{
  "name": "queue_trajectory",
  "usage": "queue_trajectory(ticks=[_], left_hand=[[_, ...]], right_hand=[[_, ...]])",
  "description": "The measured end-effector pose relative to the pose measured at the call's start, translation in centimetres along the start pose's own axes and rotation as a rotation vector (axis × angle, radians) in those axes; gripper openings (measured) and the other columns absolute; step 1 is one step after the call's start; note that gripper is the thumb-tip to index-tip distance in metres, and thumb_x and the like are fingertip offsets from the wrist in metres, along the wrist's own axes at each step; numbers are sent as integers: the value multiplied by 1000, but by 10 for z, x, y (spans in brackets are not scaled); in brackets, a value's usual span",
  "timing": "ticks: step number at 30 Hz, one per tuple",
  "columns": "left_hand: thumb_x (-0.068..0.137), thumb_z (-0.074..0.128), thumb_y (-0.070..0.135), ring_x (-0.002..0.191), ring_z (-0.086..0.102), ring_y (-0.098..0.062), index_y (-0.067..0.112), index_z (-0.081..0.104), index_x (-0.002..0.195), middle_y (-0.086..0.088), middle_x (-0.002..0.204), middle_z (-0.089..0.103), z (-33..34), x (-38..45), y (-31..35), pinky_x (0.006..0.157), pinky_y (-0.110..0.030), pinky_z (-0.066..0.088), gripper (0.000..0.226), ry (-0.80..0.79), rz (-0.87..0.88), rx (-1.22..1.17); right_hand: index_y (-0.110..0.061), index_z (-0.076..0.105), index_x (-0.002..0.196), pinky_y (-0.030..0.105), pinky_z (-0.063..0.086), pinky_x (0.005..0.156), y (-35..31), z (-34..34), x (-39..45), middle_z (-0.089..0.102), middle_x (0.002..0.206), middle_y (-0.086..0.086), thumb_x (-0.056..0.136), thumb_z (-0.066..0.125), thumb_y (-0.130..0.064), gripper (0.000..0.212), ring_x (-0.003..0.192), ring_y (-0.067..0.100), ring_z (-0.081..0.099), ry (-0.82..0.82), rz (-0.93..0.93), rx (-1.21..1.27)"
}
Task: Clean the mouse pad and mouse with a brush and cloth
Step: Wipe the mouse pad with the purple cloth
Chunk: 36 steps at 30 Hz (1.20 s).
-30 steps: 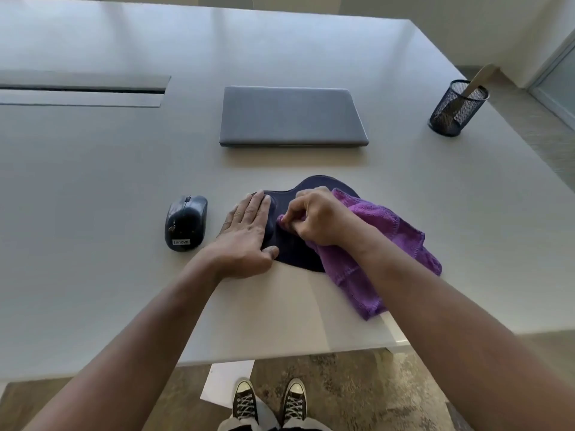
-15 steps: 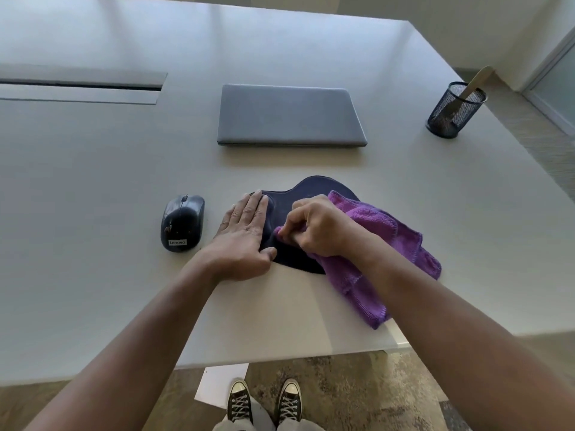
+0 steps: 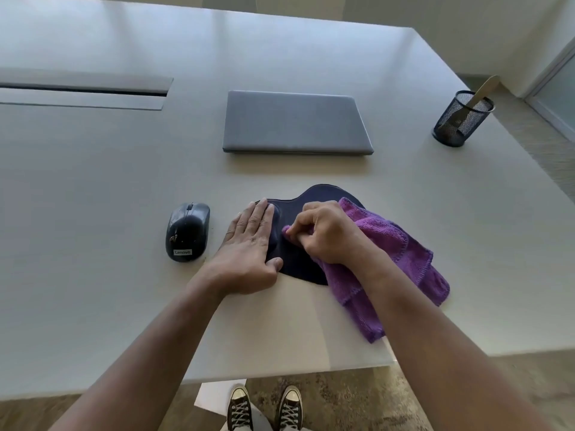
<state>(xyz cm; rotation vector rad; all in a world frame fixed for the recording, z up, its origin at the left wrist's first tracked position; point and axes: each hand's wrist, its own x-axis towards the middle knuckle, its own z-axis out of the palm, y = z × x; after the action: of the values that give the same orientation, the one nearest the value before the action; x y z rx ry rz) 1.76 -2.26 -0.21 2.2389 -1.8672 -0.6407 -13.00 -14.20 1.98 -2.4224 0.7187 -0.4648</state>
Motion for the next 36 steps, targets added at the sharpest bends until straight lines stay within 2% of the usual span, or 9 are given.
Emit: queue_trajectory(ticks=[3, 6, 11, 15, 21, 26, 31, 33, 36], left_hand=[[91, 46, 40, 141, -35, -9, 18, -23, 152, 3, 157, -34, 1, 0, -1, 119, -33, -16, 94, -2, 6, -2], [92, 47, 39, 142, -34, -10, 18, -23, 152, 3, 157, -34, 0, 0, 0, 119, -33, -16, 94, -7, 3, 3], [92, 47, 38, 143, -32, -11, 16, -21, 152, 1, 158, -31, -1, 1, 2, 119, -32, -16, 94, 3, 3, -2], [92, 48, 38, 143, -32, -12, 16, -21, 152, 1, 158, -31, -3, 0, 2, 119, -33, -15, 94, -10, -3, 7], [92, 47, 39, 143, -33, -11, 16, -22, 152, 1, 158, -32, -2, 0, 2, 118, -32, -17, 94, -8, 8, -1], [93, 46, 38, 143, -32, -12, 17, -22, 152, 1, 158, -31, -2, 1, 2, 119, -32, -16, 93, -11, 1, 7], [93, 45, 38, 143, -33, -11, 17, -22, 152, 1, 158, -32, -2, 0, 1, 119, -33, -16, 92, -12, 4, 2], [92, 46, 38, 143, -33, -11, 17, -22, 152, 1, 158, -32, -2, 0, 2, 119, -33, -16, 92, -13, 6, -2], [92, 47, 37, 143, -33, -12, 16, -21, 153, 1, 158, -32, -2, 0, 2, 119, -33, -16, 93, -5, 10, 3]], right_hand=[[-8, 80, 77, 28, 48, 57, -2, 2, -10, 64, 70, 7, 82, 79, -15, 9, 59, 20, 58, -47, -32, 19], [-7, 79, 78, 28, 45, 60, -1, 3, -3, 64, 73, 10, 84, 75, -13, 10, 62, 21, 55, 108, 44, -50], [-8, 79, 76, 27, 46, 57, -8, -1, -14, 62, 69, 2, 82, 77, -15, 10, 60, 17, 55, -107, -35, -16], [-7, 80, 80, 36, 51, 67, 1, -6, -4, 66, 78, 8, 86, 74, -16, 11, 66, 16, 53, 93, 70, -94], [-12, 80, 80, 28, 46, 61, -7, -2, -10, 59, 71, -3, 84, 76, -19, 9, 65, 16, 55, -124, -43, -71], [-17, 79, 93, 38, 52, 80, 18, -7, 14, 66, 94, 10, 89, 64, -18, 15, 88, 33, 63, 220, 285, -258], [-13, 76, 99, 32, 46, 83, 29, -10, 29, 62, 107, 14, 90, 58, -16, 20, 95, 37, 62, 272, 540, -294], [-10, 75, 99, 32, 47, 84, 23, -7, 30, 61, 109, 14, 91, 57, -17, 21, 96, 36, 62, 251, 520, -290], [-10, 77, 97, 34, 50, 89, 7, 1, 29, 64, 104, 11, 90, 62, -17, 18, 95, 31, 62, 146, 332, -236]])
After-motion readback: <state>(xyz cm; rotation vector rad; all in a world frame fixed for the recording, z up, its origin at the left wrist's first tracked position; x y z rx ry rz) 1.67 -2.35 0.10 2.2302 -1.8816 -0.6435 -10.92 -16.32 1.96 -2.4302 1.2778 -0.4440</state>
